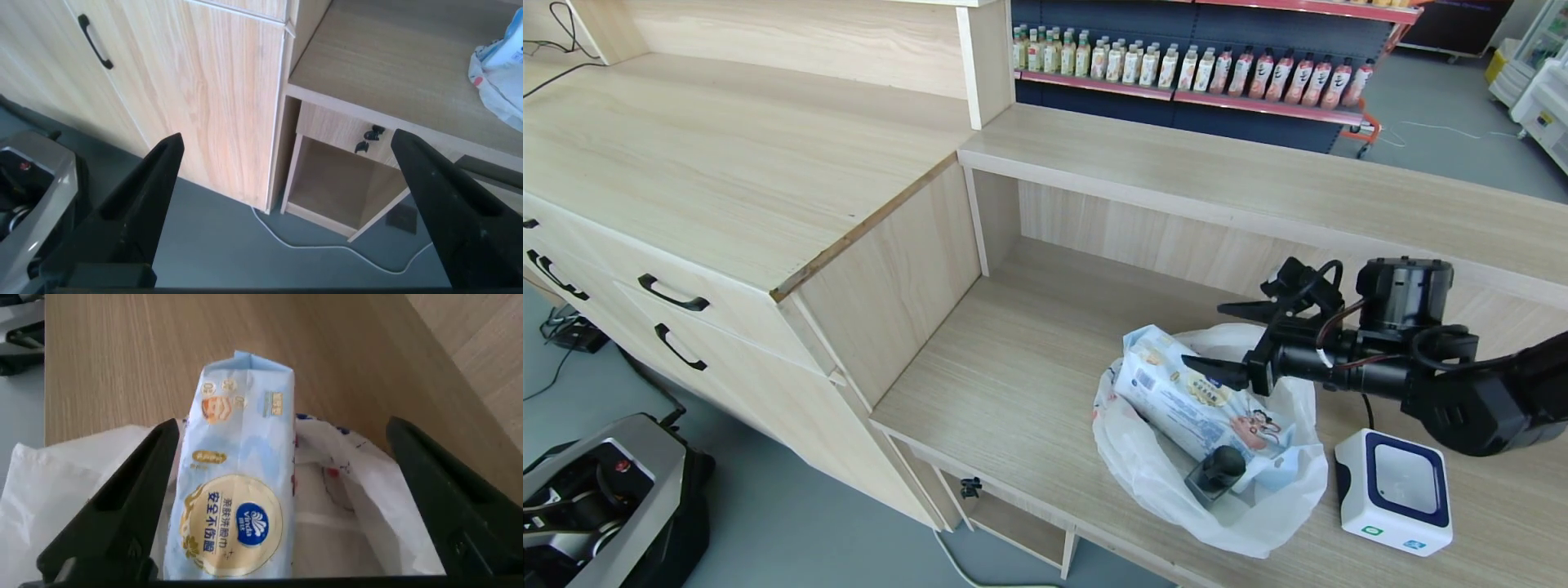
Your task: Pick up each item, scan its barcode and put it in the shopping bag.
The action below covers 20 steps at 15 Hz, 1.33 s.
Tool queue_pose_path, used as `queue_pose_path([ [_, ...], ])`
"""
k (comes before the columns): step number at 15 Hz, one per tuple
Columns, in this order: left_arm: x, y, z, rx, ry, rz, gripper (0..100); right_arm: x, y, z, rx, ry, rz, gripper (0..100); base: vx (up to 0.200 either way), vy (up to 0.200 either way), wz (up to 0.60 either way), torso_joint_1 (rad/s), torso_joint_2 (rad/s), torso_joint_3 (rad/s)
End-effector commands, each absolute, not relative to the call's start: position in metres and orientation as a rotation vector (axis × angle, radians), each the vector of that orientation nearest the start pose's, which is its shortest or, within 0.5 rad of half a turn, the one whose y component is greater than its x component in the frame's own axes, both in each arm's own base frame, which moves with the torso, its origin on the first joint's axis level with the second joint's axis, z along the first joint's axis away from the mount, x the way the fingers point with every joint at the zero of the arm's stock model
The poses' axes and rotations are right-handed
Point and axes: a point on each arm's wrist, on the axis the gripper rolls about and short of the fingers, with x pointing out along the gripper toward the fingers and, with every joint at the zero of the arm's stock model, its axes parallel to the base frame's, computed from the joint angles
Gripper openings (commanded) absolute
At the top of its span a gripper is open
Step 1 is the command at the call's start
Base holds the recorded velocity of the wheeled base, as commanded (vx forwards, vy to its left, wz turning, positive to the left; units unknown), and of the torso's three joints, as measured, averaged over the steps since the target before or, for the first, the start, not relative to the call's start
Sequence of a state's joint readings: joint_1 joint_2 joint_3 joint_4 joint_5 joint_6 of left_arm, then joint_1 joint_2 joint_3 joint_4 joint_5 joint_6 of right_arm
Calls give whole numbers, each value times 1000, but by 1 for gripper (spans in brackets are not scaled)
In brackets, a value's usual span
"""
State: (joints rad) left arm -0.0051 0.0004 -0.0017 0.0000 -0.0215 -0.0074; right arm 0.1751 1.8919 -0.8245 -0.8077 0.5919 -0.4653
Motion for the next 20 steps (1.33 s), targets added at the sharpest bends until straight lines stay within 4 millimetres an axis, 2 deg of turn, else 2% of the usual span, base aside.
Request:
queue_pose_path([
  [1, -23, 0, 76, -8, -1, -28, 100, 317, 68, 183, -422, -11, 785, 100, 0, 0, 0, 0, 0, 0],
  [4, -23, 0, 76, -8, -1, -26, 100, 292, 59, 212, -476, -30, 774, 100, 0, 0, 0, 0, 0, 0],
  [5, -23, 0, 76, -8, -1, -26, 100, 277, 59, 235, -483, -62, 774, 100, 0, 0, 0, 0, 0, 0],
  [7, -23, 0, 76, -8, -1, -26, 100, 256, 59, 265, -497, -124, 781, 100, 0, 0, 0, 0, 0, 0],
  [9, -23, 0, 76, -8, -1, -26, 100, 246, 58, 282, -506, -156, 770, 100, 0, 0, 0, 0, 0, 0],
  [11, -23, 0, 76, -8, -1, -26, 100, 236, 54, 290, -515, -170, 760, 100, 0, 0, 0, 0, 0, 0],
  [16, -23, 0, 76, -8, -1, -28, 100, 216, 32, 338, -620, -335, 608, 100, 0, 0, -600, 6, 3, 1],
  [19, -23, 0, 76, -8, -3, -28, 100, 198, 24, 364, -491, -314, 432, 100, 0, 0, -600, 4, 6, 1],
  [20, -23, 0, 76, -8, -1, -26, 100, 185, 21, 376, -413, -290, 317, 100, 0, 0, -600, 7, 2, 2],
])
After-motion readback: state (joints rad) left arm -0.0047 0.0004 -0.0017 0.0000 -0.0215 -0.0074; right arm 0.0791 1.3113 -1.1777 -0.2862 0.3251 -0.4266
